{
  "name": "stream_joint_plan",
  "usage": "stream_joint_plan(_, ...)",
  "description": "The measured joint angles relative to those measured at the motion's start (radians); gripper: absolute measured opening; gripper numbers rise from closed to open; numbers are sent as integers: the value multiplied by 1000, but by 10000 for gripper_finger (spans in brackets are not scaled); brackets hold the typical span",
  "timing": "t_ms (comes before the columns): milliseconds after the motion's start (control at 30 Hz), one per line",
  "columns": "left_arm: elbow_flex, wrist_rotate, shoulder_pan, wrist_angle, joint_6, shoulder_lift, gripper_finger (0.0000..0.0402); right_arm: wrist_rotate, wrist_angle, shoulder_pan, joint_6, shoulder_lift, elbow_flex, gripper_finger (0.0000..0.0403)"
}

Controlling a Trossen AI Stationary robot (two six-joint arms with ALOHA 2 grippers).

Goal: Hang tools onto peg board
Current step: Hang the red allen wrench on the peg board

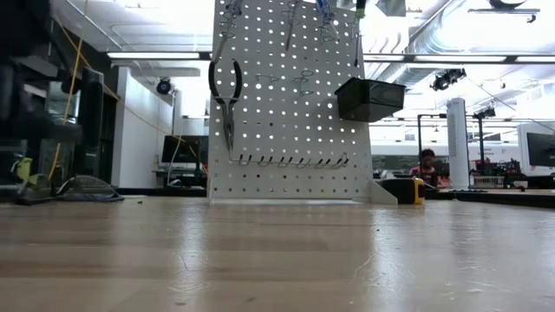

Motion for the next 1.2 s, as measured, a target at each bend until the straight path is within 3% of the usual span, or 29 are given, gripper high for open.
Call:
stream_joint_plan(100, 48, -91, 11, 67, 47, -37, 1, 0, 2, 0, 0, -2, 0, 129)
stream_joint_plan(267, 129, -155, 38, 135, 209, -107, 0, 0, 23, 1, -1, -11, 0, 129)
stream_joint_plan(533, 303, -138, 121, 146, 605, -274, 0, 0, 25, 1, -2, -12, 0, 129)
stream_joint_plan(700, 347, -129, 217, 97, 777, -323, 0, -18, 14, 1, -2, -12, 0, 129)
stream_joint_plan(833, 341, -87, 264, 103, 956, -295, 0, -45, 7, 1, -2, -12, 0, 129)
stream_joint_plan(1067, 336, -24, 276, 132, 1503, -142, 17, -48, -27, 1, 1, -12, 0, 129)
stream_joint_plan(1133, 341, -16, 287, 132, 1582, -92, 35, -47, -31, 1, 1, -12, 0, 129)
stream_joint_plan(1200, 344, 2, 304, 135, 1564, -49, 60, -48, -31, 1, 6, -12, 0, 129)
